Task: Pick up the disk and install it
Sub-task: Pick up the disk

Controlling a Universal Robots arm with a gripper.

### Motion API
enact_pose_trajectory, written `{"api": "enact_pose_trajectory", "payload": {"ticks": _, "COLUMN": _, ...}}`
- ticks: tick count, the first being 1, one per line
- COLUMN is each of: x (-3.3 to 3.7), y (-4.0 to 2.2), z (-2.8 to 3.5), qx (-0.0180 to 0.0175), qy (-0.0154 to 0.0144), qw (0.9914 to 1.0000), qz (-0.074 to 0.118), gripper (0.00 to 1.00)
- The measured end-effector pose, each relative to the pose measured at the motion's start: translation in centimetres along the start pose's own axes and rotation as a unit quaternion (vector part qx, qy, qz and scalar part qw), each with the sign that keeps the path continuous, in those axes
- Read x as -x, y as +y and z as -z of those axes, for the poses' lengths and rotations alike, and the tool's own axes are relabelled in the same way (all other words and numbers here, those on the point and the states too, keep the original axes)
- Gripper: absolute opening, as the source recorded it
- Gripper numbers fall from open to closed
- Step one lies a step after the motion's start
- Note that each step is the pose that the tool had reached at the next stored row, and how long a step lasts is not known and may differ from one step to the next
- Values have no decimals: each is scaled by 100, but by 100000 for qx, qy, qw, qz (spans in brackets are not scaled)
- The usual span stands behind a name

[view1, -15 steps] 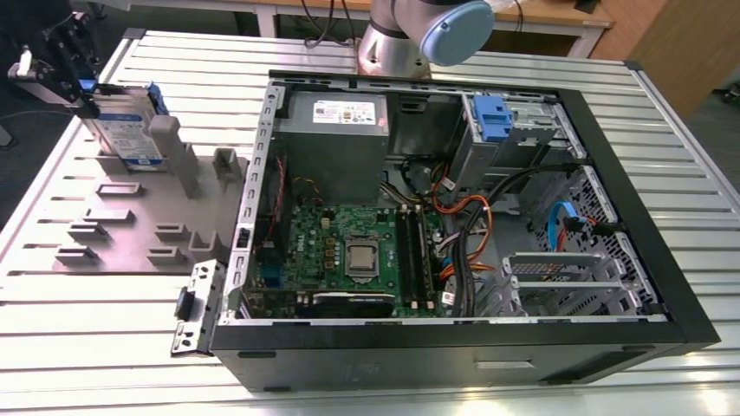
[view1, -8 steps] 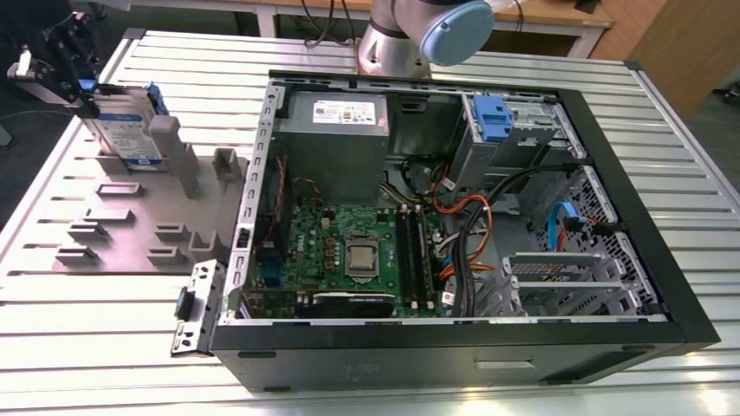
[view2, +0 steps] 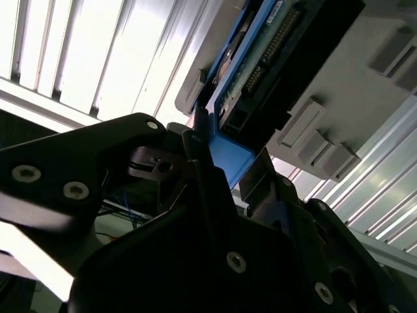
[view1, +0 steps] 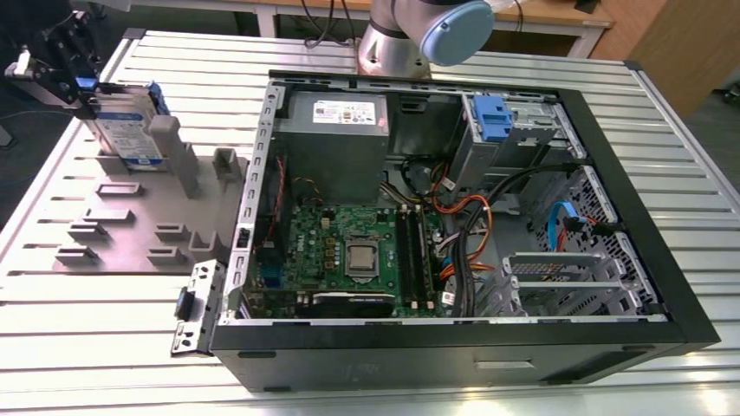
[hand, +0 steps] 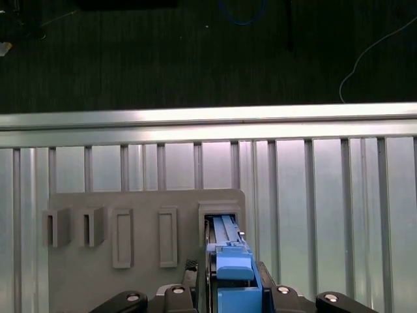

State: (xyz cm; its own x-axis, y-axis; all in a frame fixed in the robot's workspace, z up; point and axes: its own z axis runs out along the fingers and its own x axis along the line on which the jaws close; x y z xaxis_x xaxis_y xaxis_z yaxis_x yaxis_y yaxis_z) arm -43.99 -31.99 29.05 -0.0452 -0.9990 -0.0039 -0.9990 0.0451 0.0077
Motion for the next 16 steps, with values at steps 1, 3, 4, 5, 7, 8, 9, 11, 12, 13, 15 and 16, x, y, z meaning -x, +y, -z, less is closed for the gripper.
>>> {"api": "enact_pose_trajectory", "payload": {"ticks": 1, "x": 0, "y": 0, "z": 0, "qx": -3, "qy": -3, "qw": 100000, "qz": -78, "gripper": 44}}
{"api": "enact_pose_trajectory", "payload": {"ticks": 3, "x": 0, "y": 0, "z": 0, "qx": -5, "qy": -4, "qw": 100000, "qz": -238, "gripper": 37}}
{"api": "enact_pose_trajectory", "payload": {"ticks": 4, "x": 0, "y": 0, "z": 0, "qx": -1, "qy": -3, "qw": 99999, "qz": -323, "gripper": 37}}
{"api": "enact_pose_trajectory", "payload": {"ticks": 5, "x": 0, "y": 0, "z": 0, "qx": -2, "qy": -2, "qw": 99999, "qz": -402, "gripper": 36}}
{"api": "enact_pose_trajectory", "payload": {"ticks": 7, "x": 0, "y": 0, "z": 0, "qx": -3, "qy": -5, "qw": 99998, "qz": -559, "gripper": 36}}
{"api": "enact_pose_trajectory", "payload": {"ticks": 8, "x": 0, "y": 0, "z": 0, "qx": -4, "qy": -5, "qw": 99998, "qz": -638, "gripper": 36}}
{"api": "enact_pose_trajectory", "payload": {"ticks": 9, "x": 0, "y": 0, "z": 0, "qx": -3, "qy": -6, "qw": 99997, "qz": -720, "gripper": 36}}
{"api": "enact_pose_trajectory", "payload": {"ticks": 11, "x": 0, "y": 0, "z": 0, "qx": -3, "qy": -8, "qw": 99996, "qz": -882, "gripper": 36}}
{"api": "enact_pose_trajectory", "payload": {"ticks": 12, "x": 0, "y": 0, "z": 0, "qx": -4, "qy": -10, "qw": 99995, "qz": -963, "gripper": 36}}
{"api": "enact_pose_trajectory", "payload": {"ticks": 13, "x": 0, "y": 0, "z": 0, "qx": -5, "qy": -7, "qw": 99995, "qz": -1042, "gripper": 36}}
{"api": "enact_pose_trajectory", "payload": {"ticks": 15, "x": 0, "y": 0, "z": 0, "qx": -8, "qy": -7, "qw": 99993, "qz": -1204, "gripper": 36}}
{"api": "enact_pose_trajectory", "payload": {"ticks": 16, "x": 0, "y": 0, "z": 0, "qx": -6, "qy": -8, "qw": 99992, "qz": -1281, "gripper": 38}}
